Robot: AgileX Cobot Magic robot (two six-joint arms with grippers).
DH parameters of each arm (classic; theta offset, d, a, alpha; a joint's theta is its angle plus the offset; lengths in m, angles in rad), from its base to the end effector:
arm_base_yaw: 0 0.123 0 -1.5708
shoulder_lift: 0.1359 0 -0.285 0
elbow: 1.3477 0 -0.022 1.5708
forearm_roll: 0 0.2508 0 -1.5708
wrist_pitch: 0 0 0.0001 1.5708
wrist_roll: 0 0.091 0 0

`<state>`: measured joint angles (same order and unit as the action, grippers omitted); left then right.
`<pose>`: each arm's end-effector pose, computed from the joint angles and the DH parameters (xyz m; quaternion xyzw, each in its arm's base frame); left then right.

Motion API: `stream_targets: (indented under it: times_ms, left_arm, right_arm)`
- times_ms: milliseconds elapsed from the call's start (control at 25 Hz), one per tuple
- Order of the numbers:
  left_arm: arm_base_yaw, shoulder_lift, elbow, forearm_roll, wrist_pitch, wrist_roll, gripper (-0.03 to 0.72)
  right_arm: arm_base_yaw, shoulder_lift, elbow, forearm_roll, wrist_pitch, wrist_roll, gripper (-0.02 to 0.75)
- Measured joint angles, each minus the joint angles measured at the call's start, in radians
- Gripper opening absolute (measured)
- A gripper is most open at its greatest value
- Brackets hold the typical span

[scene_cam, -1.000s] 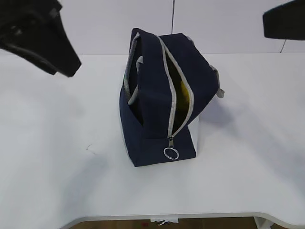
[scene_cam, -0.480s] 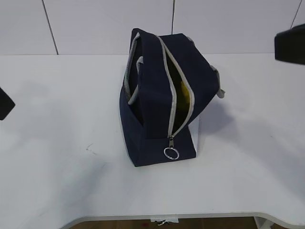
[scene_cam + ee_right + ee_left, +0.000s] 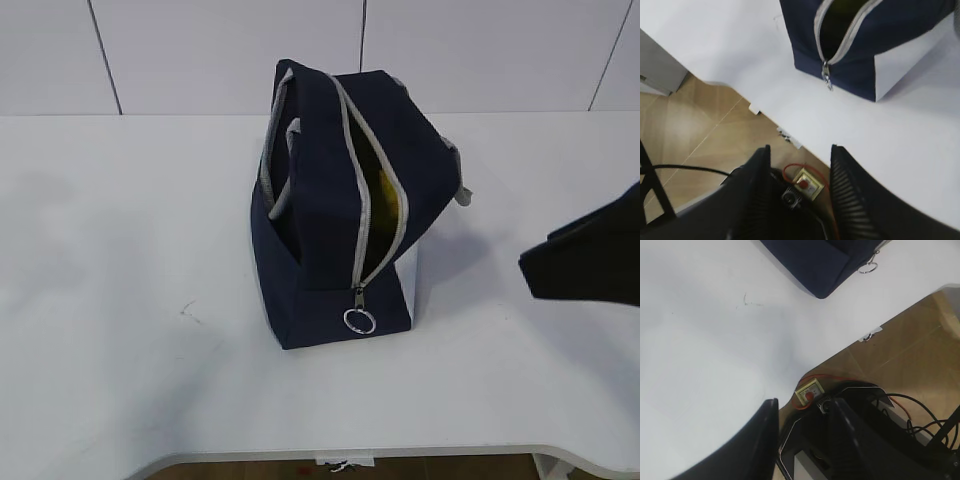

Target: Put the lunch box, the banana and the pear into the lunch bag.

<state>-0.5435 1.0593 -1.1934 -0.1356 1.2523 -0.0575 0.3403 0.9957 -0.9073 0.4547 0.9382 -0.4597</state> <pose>0.1496 -0.1040 0.3873 0.2282 0.9341 -0.1434 0.2341 0.1620 0.0916 0.3366 -0.2960 0.8804 0.1957 0.3147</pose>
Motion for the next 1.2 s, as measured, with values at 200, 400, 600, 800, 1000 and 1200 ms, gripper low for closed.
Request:
stream_targets:
  times_ms: [200,400,600,800,1000,1200]
  left_arm:
    - [0.0,-0.004,0.002,0.0,0.0,-0.004,0.258]
    - [0.0,-0.004,0.002,0.0,0.0,-0.004,0.257]
    - [0.0,-0.004,0.002,-0.005,0.0,-0.006,0.255]
    - [0.0,-0.004,0.002,-0.007,0.0,-0.006,0.255]
    - [0.0,-0.004,0.002,-0.007,0.0,-0.007,0.255]
    - [0.0,-0.004,0.002,-0.007,0.0,-0.007,0.255]
  right_arm:
    - [0.101,0.065,0.0,-0.058,0.075,0.12,0.303]
    - [0.276,0.152,0.0,-0.23,0.081,0.378,0.303]
    - [0.355,0.22,0.0,-0.409,0.043,0.604,0.302]
    - [0.376,0.226,0.006,-0.483,-0.193,0.646,0.302]
    - [0.377,0.226,0.126,-0.536,-0.504,0.648,0.302]
    - [0.377,0.226,0.321,-0.574,-0.838,0.65,0.302]
